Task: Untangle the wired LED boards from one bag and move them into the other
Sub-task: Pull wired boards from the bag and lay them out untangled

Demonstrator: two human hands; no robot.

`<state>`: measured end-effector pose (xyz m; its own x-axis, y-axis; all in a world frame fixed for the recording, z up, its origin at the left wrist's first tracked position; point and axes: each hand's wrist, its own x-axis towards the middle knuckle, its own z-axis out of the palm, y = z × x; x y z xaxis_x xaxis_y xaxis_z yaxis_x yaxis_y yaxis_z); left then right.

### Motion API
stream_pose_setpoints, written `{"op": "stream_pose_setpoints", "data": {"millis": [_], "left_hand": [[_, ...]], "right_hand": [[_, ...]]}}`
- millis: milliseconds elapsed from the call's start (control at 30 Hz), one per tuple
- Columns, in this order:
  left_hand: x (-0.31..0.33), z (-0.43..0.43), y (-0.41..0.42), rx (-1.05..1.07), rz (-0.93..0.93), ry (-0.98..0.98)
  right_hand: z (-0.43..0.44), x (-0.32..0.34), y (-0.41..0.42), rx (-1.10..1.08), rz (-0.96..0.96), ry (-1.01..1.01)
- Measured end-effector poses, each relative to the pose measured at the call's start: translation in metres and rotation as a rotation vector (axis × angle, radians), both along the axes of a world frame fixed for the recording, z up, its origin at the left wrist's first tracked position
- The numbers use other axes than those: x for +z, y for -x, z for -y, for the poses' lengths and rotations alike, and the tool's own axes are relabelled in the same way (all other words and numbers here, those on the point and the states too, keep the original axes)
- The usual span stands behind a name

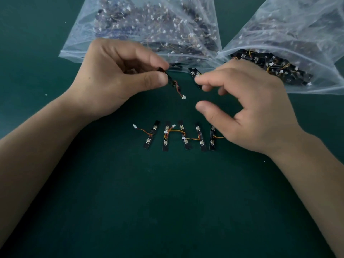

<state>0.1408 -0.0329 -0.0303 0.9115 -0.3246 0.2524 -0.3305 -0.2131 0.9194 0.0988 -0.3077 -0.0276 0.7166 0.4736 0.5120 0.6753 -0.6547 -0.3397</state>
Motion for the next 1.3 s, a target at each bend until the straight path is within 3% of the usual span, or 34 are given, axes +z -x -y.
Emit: {"op": "stream_pose_setpoints", "data": {"millis": [300,433,533,767,867,1000,1300], "left_hand": [[0.002,0.001,0.003,-0.082,-0.046,-0.094],[0.001,0.0,0.001,-0.071,-0.086,-0.032],[0.0,-0.001,-0.003,-0.084,-0.108,0.009],[-0.003,0.0,-0.003,0.016,-0.01,-0.099],[-0.004,0.001,-0.003,0.06,0.072,-0.209],[-0.005,0.005,-0.001,0.064,0.098,-0.335],[-0.003,0.009,0.002,0.12,0.133,-0.466]], "right_hand": [[-0.014,-0.008,-0.002,0.018,0.076,0.016],[-0.015,-0.009,-0.002,-0.029,0.081,-0.032],[-0.011,-0.008,-0.003,-0.084,-0.004,-0.152],[0.004,-0.007,-0.014,-0.299,-0.222,-0.379],[0.003,-0.008,-0.016,-0.304,-0.304,-0.246],[-0.001,-0.007,-0.015,-0.221,-0.249,-0.056],[0.0,-0.005,-0.014,-0.159,-0.254,0.034]]}}
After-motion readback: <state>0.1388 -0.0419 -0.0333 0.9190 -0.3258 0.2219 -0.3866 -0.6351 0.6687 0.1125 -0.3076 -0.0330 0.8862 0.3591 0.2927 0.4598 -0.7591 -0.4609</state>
